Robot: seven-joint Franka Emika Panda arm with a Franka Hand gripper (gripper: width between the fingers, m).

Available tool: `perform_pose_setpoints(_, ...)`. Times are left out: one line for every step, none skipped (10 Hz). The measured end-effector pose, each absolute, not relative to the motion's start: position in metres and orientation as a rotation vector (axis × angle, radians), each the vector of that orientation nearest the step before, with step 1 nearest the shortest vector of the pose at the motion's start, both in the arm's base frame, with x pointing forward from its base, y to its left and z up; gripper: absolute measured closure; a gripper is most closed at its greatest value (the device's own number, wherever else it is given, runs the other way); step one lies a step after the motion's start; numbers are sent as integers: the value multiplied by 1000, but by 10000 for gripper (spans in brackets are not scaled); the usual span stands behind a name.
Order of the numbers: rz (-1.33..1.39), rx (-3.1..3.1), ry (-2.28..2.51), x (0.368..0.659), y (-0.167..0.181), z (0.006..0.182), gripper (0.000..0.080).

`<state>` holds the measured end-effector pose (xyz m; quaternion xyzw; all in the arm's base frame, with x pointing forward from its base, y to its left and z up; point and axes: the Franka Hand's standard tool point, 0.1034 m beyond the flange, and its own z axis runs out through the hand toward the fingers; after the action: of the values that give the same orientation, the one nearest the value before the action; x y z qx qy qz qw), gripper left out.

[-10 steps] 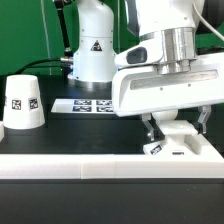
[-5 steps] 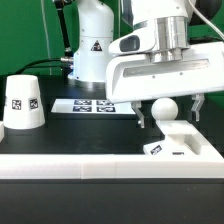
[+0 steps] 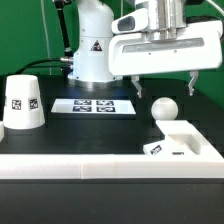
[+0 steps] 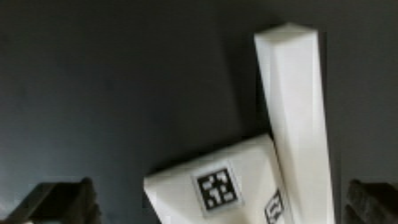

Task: Assemble lamp

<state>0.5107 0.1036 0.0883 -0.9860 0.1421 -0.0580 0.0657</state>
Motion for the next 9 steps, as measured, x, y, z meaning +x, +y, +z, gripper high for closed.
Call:
perform_pose_setpoints(-163,-2976,446,501,102,85,100)
perform_pose_setpoints(-162,-2976,466,490,100,79,100)
perform_pose_setpoints(-157,-2981,455,485,101,77,100)
perform_pose_setpoints(-161,-2979,455,488,101,78,100)
perform_pose_setpoints(-161,-2980,455,487,101,78,100)
perform_pose_setpoints(-160,-2980,454,487,101,78,100)
perform_pose_setpoints(-154,-2977,472,487,101,78,100)
perform_pose_setpoints(-111,-2955,593,481,106,78,100)
perform_pose_setpoints(-110,-2951,622,469,115,77,100)
